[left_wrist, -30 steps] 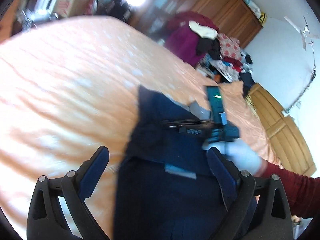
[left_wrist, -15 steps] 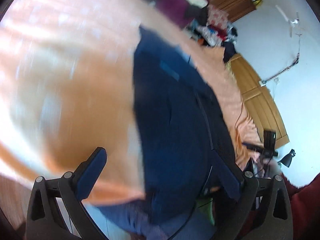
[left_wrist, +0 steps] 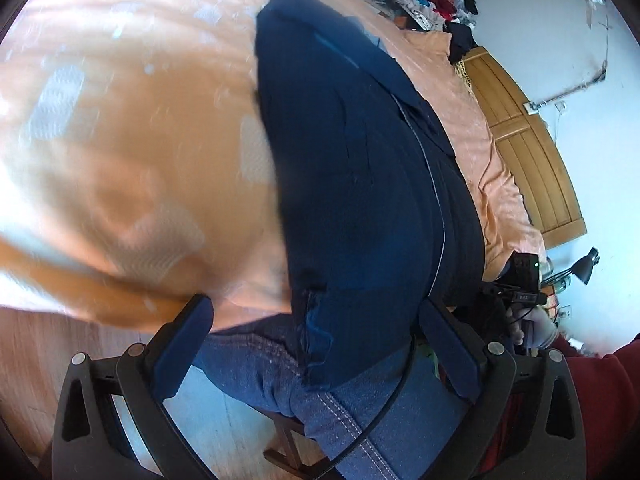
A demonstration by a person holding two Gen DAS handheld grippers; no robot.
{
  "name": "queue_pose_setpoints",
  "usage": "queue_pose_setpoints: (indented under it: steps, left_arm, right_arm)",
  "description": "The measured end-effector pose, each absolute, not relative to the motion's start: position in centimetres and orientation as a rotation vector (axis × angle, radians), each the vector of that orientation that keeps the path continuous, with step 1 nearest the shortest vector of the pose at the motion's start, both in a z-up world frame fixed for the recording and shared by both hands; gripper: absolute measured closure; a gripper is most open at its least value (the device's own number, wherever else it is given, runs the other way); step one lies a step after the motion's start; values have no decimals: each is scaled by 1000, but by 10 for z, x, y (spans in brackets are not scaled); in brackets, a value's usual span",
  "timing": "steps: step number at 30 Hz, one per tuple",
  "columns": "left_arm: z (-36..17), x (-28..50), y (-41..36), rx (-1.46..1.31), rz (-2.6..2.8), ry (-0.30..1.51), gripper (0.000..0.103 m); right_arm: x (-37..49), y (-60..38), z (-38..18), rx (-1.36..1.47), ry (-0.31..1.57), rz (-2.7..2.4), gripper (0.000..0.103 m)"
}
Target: Fold small clothes
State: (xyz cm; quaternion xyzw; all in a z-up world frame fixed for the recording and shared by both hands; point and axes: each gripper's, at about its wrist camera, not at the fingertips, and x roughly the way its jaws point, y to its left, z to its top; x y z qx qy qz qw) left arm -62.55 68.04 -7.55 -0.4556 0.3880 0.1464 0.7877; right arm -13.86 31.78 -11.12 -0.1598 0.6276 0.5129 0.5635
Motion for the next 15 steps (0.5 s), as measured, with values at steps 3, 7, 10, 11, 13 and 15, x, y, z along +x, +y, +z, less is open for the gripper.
queue_pose_setpoints:
  steps: [3,7,10,11,13,15]
  left_arm:
    - [-81,-626,677,-1009,316,820,1]
    - [-82,-626,678,-1058,263,756,14]
    - [-76,-617,672,-1052,217,757,33]
    - [-74,-615,670,-1045,209,762,33]
    - [-75,-609,669,-1041,200,779,33]
    - [-77,-605,671,-1043,193,801,34]
  right_arm:
    - [-134,312,-109,-351,1486,1215,27]
    - [-135,308,-111,-349,1505,1211,34]
    - [-141,306,-108,-365,1494,1203,36]
    - [-141,306,-109,-369,1492,1197,36]
    - [-141,308,-113,-381,1493,1179,36]
    - [-142,308,-113,-389,1490,1173,36]
